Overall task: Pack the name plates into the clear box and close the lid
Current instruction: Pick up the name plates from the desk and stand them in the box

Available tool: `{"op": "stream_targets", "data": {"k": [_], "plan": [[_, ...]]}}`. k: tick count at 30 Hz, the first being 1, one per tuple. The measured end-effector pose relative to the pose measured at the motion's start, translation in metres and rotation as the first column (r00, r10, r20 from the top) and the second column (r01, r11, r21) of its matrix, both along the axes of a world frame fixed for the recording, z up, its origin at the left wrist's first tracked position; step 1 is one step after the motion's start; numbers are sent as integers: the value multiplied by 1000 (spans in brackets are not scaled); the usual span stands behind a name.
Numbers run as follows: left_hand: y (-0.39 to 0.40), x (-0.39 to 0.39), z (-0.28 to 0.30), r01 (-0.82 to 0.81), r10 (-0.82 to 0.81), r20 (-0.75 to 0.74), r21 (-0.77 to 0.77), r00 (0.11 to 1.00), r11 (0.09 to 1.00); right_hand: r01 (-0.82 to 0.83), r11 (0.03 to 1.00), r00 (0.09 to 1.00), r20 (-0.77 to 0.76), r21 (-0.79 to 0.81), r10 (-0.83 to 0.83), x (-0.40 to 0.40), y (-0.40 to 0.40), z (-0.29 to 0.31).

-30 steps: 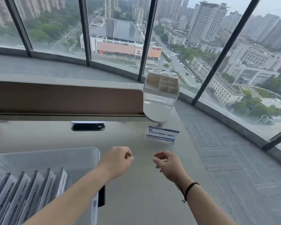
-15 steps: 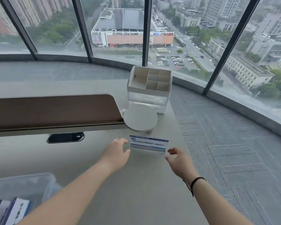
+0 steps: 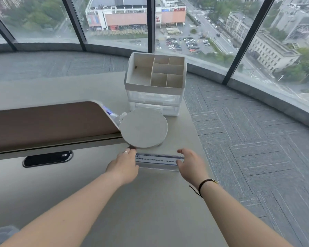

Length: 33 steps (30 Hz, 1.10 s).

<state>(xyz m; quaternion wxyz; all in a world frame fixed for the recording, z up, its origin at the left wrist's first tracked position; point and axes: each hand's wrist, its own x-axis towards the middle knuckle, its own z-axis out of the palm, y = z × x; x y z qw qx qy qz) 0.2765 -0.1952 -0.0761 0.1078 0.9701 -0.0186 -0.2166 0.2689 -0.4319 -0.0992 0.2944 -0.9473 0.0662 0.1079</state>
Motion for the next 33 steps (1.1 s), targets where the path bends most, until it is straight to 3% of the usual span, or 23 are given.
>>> {"op": "stream_targets", "data": {"k": [3, 7, 16, 27, 33], "plan": [[1, 5, -20, 25, -24, 5, -5, 1000, 1000, 3, 1000, 1000, -2, -18, -3, 6, 1, -15], [3, 11, -33, 1, 9, 119, -80, 993, 997, 28, 1000, 998, 49, -7, -28, 7, 2, -27], [13, 3, -36, -32, 63, 218, -146, 974, 989, 31, 998, 995, 97, 49, -35, 0, 7, -31], [29, -65, 11, -183, 257, 249, -285, 934, 941, -41, 998, 972, 234, 48, 28, -49, 24, 8], [41, -115, 46, -207, 291, 316, -274, 903, 939, -114, 987, 947, 312, 110, 74, -77, 34, 43]]}}
